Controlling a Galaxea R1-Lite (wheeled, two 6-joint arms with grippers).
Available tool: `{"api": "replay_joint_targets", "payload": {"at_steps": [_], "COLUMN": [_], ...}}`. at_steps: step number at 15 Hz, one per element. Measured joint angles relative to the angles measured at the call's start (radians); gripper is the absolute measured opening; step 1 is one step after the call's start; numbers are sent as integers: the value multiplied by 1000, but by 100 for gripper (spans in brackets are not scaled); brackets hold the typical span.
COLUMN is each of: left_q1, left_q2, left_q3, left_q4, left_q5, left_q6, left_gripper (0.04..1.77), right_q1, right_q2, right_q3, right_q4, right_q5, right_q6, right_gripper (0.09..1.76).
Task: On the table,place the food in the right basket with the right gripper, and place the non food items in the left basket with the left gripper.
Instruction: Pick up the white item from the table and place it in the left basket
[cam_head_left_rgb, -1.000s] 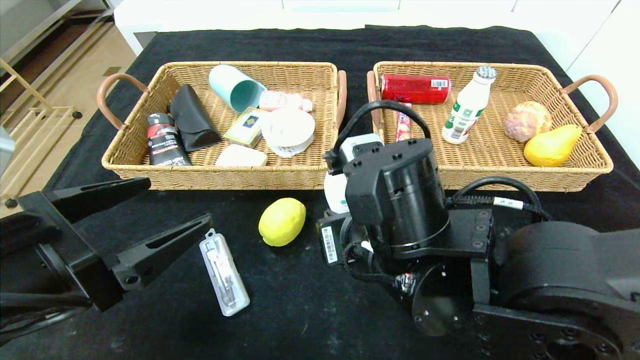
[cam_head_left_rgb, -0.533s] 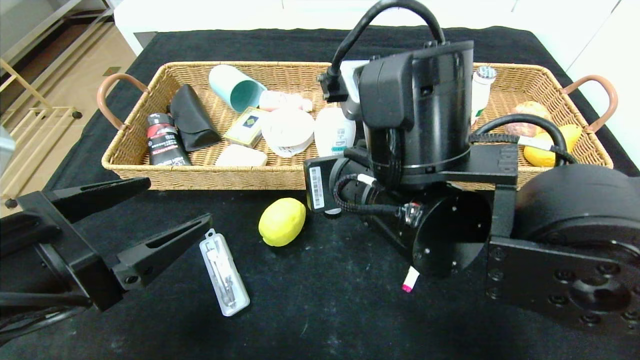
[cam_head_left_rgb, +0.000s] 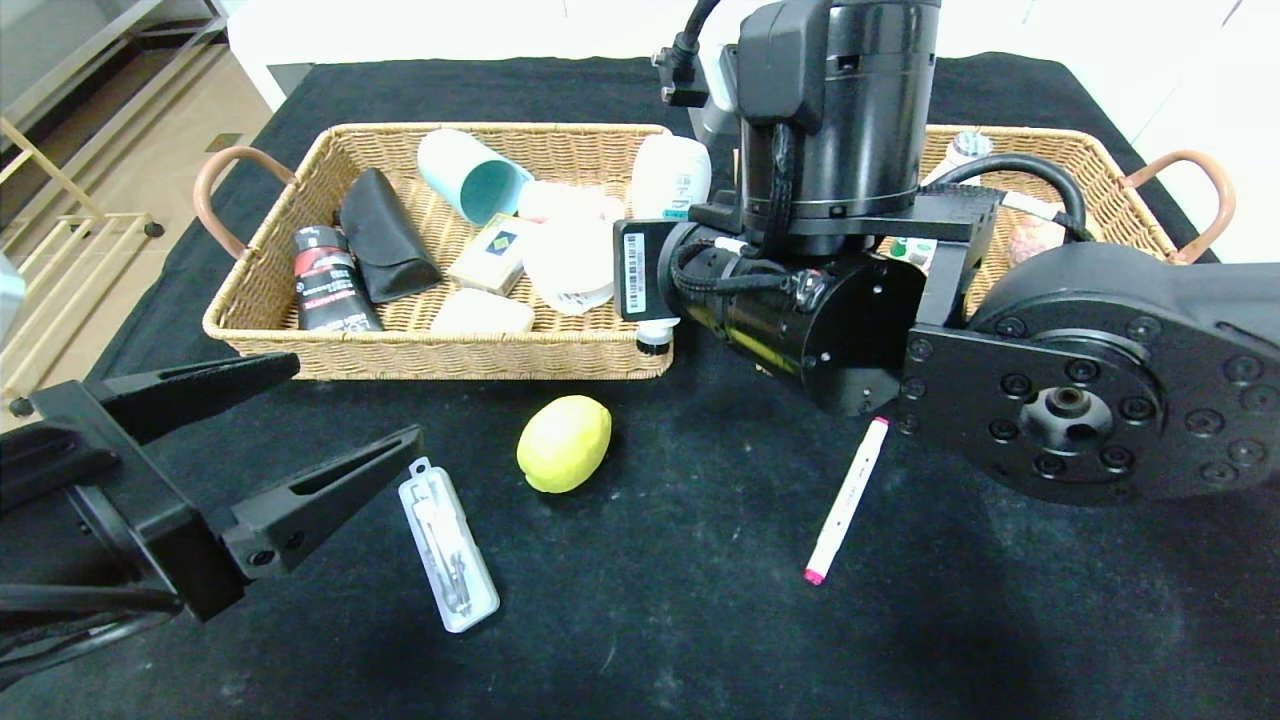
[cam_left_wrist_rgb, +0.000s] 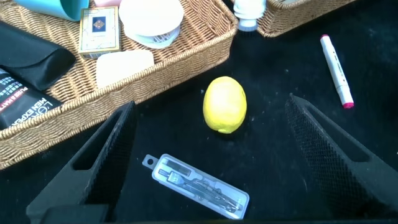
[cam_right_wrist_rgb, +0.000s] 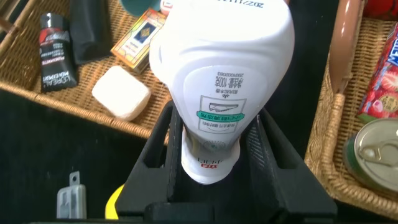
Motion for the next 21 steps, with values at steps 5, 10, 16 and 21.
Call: {"api": "replay_joint_targets", "payload": {"at_steps": [5, 10, 16, 21], "left_q1": [0, 0, 0, 0], "left_q2": [-1, -3, -3, -3], "left_q3": [0, -4, -3, 0], "left_q4": [-1, -5, -5, -5], "left_q5": [0, 0, 0, 0], "left_q6": [1, 2, 2, 3], "left_gripper": [172, 172, 172, 172], "right_q1": [1, -1, -10, -11], "right_q2": [35, 103, 135, 139], "right_q3": [-101, -213, -227, -227], "right_q4": [0, 0, -1, -2], "right_q5": [7, 26, 39, 39], "right_q6": [-5, -8, -8, -11], "right_gripper": [70, 70, 70, 111]}}
